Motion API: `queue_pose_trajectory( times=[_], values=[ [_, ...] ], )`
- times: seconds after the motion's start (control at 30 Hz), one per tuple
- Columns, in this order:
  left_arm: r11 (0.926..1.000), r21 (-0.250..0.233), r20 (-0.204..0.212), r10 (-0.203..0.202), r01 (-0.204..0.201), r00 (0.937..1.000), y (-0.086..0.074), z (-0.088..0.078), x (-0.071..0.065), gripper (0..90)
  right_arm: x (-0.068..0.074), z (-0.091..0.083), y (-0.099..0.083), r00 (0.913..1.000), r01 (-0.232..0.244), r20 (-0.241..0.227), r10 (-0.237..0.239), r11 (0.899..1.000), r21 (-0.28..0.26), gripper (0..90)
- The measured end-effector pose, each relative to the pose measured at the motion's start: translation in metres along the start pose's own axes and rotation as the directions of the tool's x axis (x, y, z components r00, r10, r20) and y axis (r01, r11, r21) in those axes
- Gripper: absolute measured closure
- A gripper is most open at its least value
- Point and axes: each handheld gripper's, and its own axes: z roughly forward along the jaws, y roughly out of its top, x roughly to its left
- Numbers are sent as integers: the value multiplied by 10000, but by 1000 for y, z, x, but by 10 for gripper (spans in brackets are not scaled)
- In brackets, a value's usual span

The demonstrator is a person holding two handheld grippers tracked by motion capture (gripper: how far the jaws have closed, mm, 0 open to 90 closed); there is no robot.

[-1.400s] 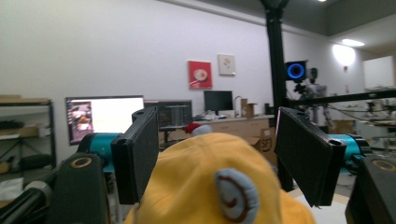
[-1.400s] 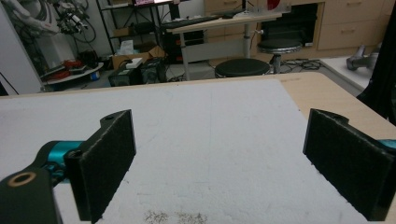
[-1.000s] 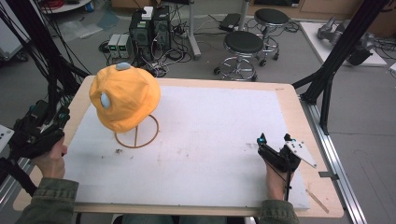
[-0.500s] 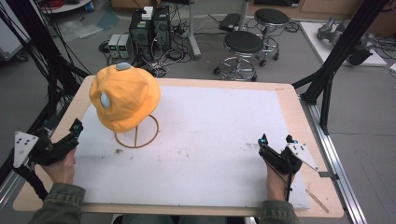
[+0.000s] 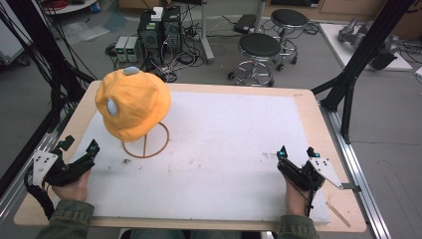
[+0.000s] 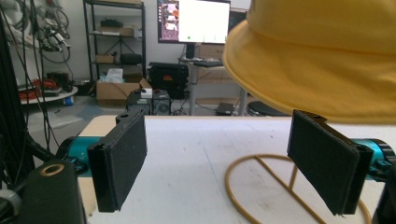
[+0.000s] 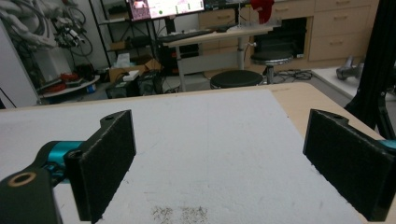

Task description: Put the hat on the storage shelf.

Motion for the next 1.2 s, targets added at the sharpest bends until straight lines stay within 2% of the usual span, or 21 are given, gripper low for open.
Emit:
queue_pose_trajectory(
  times=[0.07,0.3,0.57,0.9,0.97,1.07,1.2],
  values=[
    [10000,83,-24,14,-14,10000,-1,-1,0,207,-2,-3,-2,9999,-103,2,103,9998,-161,82],
    [9998,190,-215,-45,49,9998,-4,-2,2,207,-11,-7,-4,9981,-614,20,614,9980,-163,83],
    [9994,274,-116,-210,213,9997,-6,0,3,209,-8,-4,-5,9993,-355,-131,356,9993,89,83],
    [9990,374,-96,-223,227,9997,-7,2,2,214,-7,-2,-6,9992,-311,-236,316,9993,186,83],
    [9987,422,-84,-283,286,9996,-7,2,3,216,-8,-1,-6,9989,-364,-278,370,9991,208,83],
    [9967,399,-84,-700,702,9975,-7,2,5,217,-7,0,-6,9985,-413,-350,422,9989,242,83],
    [9964,375,-152,-756,762,9970,-7,1,7,218,-8,0,-6,9982,-444,-394,457,9985,313,83]
  ],
)
